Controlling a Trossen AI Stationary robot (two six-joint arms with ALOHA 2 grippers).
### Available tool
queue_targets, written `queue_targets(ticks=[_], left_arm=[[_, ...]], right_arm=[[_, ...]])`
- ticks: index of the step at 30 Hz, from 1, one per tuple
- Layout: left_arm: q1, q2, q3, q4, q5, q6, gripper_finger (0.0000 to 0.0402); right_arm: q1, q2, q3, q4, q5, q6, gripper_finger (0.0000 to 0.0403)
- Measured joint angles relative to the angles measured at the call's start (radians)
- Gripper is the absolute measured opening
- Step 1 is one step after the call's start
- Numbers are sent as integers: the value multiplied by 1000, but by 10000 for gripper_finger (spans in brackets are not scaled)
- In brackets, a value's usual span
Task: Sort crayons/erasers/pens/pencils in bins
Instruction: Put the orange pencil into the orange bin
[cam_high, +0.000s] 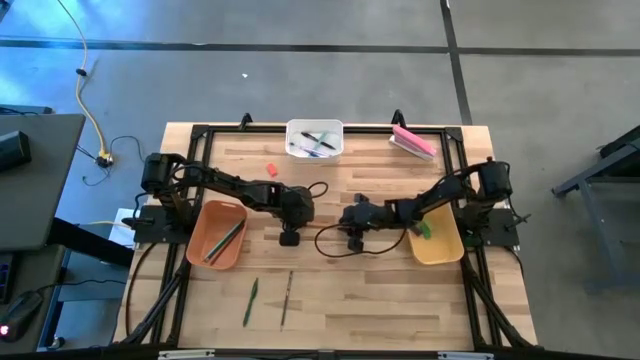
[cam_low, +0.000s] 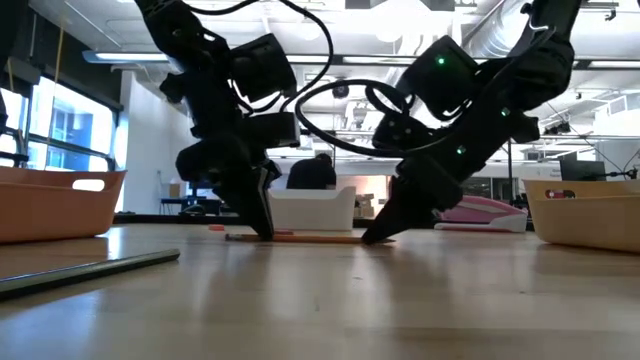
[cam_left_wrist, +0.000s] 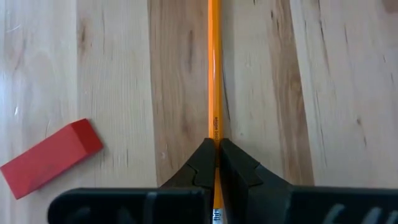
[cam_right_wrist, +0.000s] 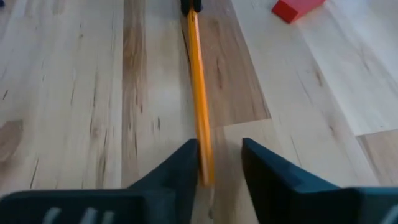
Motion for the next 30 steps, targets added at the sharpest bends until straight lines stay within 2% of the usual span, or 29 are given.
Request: queue_targets(ticks=[6,8,12,16,20,25,30], left_arm=[[0,-24,10,-44,-23,-26,15],[1,-53,23,-78,-29,-20,28],[0,-125,35,-154,-30,-14,60],[0,-182,35,-210,-42,-7,91],[-23,-198,36,-230,-70,4,117],[-75,-193,36,-225,-108,46,135],[-110,-190,54,-227,-168,23,140]], right_arm=[[-1,1,0,-14,-27,27,23],[-1,1,-1,-18,-36,41,9],[-1,3,-4,-4,-40,74,15],[-1,4,-6,42,-46,92,5],[0,7,-7,90,-53,106,6],[0,9,-8,124,-74,138,3],[2,7,-8,167,-85,150,3]])
